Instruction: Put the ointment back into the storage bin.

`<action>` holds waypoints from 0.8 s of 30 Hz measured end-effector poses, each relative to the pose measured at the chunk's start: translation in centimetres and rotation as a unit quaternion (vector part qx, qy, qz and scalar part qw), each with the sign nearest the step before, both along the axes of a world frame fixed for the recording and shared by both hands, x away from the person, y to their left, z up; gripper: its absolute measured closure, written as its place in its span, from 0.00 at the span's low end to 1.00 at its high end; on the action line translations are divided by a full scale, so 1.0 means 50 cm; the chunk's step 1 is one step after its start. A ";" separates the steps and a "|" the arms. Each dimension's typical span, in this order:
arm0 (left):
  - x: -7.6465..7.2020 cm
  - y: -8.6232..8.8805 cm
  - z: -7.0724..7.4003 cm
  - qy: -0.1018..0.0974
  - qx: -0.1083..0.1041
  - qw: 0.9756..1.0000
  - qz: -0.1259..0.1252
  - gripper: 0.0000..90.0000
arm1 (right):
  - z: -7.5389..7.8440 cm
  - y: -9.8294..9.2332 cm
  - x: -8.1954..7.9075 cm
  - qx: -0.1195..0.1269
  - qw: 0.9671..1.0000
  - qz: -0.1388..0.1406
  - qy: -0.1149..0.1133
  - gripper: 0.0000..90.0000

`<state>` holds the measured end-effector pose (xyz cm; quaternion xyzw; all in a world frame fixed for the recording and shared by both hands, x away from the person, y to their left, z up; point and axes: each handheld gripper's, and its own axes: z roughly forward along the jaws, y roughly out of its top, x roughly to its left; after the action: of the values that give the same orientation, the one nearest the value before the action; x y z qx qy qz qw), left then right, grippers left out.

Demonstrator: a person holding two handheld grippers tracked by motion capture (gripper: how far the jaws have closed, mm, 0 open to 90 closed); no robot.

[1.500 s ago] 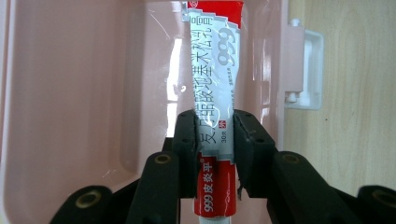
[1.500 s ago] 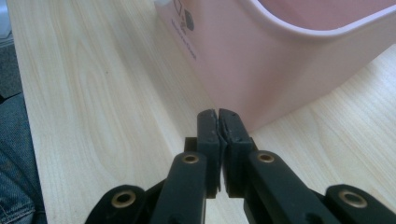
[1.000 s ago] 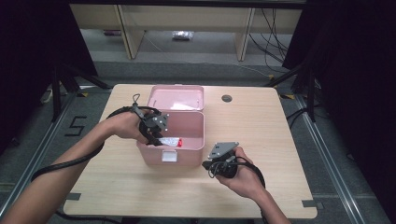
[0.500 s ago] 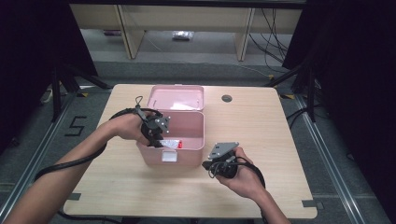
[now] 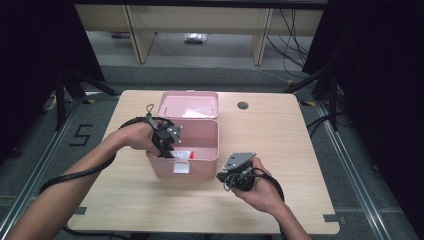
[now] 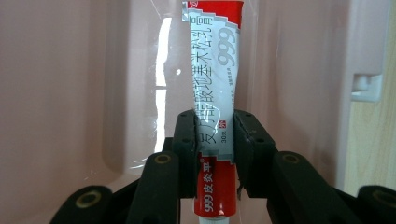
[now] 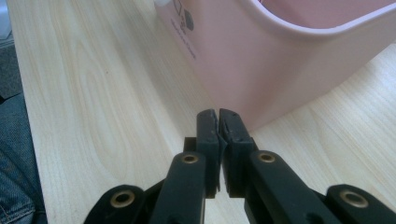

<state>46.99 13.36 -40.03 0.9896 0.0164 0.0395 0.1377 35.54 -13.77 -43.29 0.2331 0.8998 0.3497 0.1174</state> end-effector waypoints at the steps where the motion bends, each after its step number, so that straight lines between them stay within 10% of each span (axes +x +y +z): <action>1: 0.001 -0.001 -0.002 0.000 0.002 1.000 -0.002 0.80 | 0.001 0.000 -0.001 0.000 1.000 -0.002 0.003 0.98; 24: 0.013 -0.002 -0.023 0.006 0.015 1.000 0.004 0.80 | 0.004 -0.004 0.002 -0.004 1.000 0.008 -0.007 0.97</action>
<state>47.63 13.28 -41.18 0.9916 0.0207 0.0342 0.1229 35.63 -13.95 -43.12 0.2231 0.9021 0.3487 0.1218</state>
